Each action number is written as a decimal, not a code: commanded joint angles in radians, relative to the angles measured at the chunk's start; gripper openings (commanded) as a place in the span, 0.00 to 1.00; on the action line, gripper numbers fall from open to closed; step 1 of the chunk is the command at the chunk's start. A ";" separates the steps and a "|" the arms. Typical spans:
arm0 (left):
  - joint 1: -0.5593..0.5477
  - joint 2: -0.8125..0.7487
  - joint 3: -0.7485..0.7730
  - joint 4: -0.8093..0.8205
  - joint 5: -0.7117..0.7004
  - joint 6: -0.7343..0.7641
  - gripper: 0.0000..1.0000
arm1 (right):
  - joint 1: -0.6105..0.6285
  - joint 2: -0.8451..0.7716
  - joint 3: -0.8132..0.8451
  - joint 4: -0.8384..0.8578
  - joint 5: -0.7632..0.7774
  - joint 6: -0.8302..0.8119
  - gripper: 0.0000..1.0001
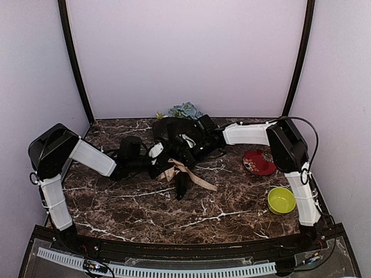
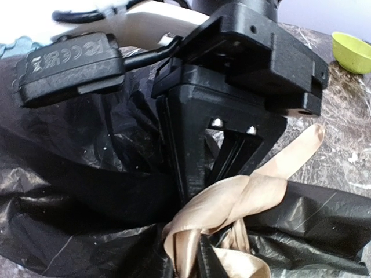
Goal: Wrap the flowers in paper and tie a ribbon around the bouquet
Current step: Cross the half-tied ribbon over the folded bouquet, then tie the half-tied ribbon around the folded bouquet.
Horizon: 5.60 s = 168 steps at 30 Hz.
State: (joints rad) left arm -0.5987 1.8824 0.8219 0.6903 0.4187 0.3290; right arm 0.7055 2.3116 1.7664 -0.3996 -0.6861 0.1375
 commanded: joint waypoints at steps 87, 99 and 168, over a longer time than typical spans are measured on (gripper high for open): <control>-0.023 -0.215 -0.124 -0.342 -0.251 -0.313 0.00 | -0.045 -0.253 -0.247 0.157 0.266 0.199 0.00; 0.045 -0.141 -0.071 -0.447 -0.282 -0.362 0.00 | -0.077 -0.333 -0.399 0.172 0.299 0.215 0.00; 0.087 -0.413 -0.140 -0.334 -0.162 -0.241 0.38 | -0.108 -0.464 -0.484 0.184 0.293 0.260 0.33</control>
State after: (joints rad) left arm -0.4774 1.5497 0.7605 0.2932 0.2440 -0.0029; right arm 0.5709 1.8759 1.2175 -0.2123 -0.4221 0.3939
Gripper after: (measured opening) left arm 0.485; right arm 0.375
